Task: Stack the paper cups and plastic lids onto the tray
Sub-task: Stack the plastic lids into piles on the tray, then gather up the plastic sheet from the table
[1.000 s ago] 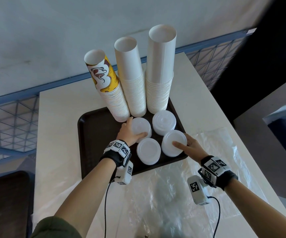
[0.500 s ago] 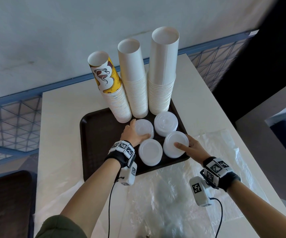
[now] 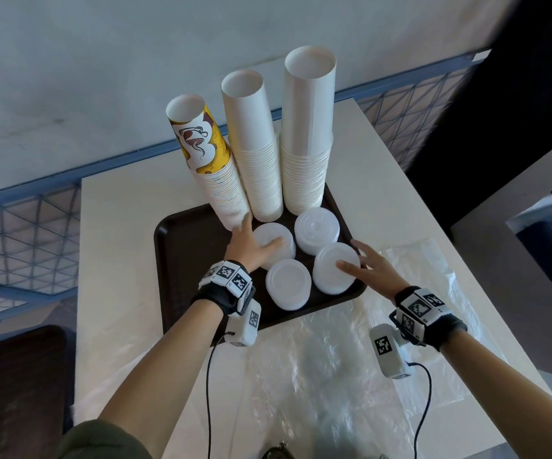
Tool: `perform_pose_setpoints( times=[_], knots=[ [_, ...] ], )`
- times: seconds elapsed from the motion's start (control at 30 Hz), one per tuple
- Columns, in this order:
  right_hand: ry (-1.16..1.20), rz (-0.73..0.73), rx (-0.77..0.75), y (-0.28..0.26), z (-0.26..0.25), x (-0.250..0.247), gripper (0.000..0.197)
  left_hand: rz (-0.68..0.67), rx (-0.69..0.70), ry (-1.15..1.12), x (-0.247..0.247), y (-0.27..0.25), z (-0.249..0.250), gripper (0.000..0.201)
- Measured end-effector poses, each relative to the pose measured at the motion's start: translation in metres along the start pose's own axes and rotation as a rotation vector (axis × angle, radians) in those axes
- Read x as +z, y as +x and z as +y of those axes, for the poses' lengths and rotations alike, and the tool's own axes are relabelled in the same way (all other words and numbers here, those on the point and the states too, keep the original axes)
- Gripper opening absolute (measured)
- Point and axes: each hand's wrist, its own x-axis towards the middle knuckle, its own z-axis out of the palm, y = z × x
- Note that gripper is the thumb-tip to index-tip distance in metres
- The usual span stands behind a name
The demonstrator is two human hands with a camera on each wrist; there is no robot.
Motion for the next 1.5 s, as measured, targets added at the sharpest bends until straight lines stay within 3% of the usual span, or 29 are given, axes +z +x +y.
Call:
perform_pose_setpoints(
  times=[0.1,0.17,0.23,0.33,0.43,0.57,0.73,0.83,0.93,1.0,1.07,1.17,1.27,1.3,1.37,1.43,1.5],
  knots=[
    [0.058,0.097,-0.002,-0.015,0.0,-0.018,0.073,0.193,0.149,-0.034,-0.019,-0.019,0.019,0.08],
    [0.065,0.225,-0.02,-0.027,0.008,-0.034,0.072,0.389,0.324,-0.058,-0.027,-0.034,0.033,0.068],
    [-0.002,0.395,-0.006,-0.039,0.024,-0.05,0.066,0.499,0.496,-0.098,-0.028,-0.051,0.045,0.057],
    [-0.223,0.548,0.094,-0.052,0.055,-0.068,0.067,0.493,0.69,-0.146,-0.013,-0.082,0.056,0.049],
    [-0.337,0.59,0.248,-0.062,0.084,-0.073,0.088,0.354,0.755,-0.135,0.023,-0.11,0.055,0.045],
    [-0.429,0.572,0.383,-0.067,0.107,-0.066,0.113,0.074,0.658,-0.017,0.084,-0.139,0.036,0.046],
    [-0.561,0.52,0.408,-0.064,0.112,-0.06,0.119,-0.218,0.384,0.454,0.137,-0.166,0.013,0.074],
    [-0.549,0.509,0.43,-0.061,0.12,-0.066,0.108,-0.268,0.366,0.626,0.157,-0.174,-0.002,0.085],
    [-0.44,0.466,0.418,-0.065,0.126,-0.083,0.069,-0.312,0.357,0.712,0.17,-0.177,-0.02,0.101],
    [-0.394,0.426,0.365,-0.071,0.129,-0.095,0.042,-0.309,0.374,0.746,0.175,-0.178,-0.028,0.103],
    [-0.307,0.441,0.318,-0.078,0.138,-0.108,0.027,-0.281,0.384,0.731,0.178,-0.178,-0.03,0.096],
    [0.154,0.419,0.29,-0.098,0.154,-0.126,0.003,-0.195,0.396,0.676,0.182,-0.176,-0.03,0.068],
    [0.486,0.3,0.267,-0.127,0.162,-0.138,0.008,-0.095,0.433,0.589,0.183,-0.176,-0.029,0.038],
    [0.547,0.273,0.241,-0.136,0.165,-0.141,0.02,-0.074,0.447,0.556,0.183,-0.177,-0.029,0.031],
    [0.582,0.245,0.25,-0.149,0.173,-0.145,0.041,-0.005,0.46,0.466,0.186,-0.175,-0.03,0.021],
    [0.539,0.227,0.282,-0.158,0.182,-0.144,0.039,0.06,0.405,0.271,0.184,-0.174,-0.026,0.009],
    [0.5,0.215,0.303,-0.163,0.19,-0.136,0.04,0.081,0.318,0.063,0.181,-0.171,-0.023,0.011]
  ],
)
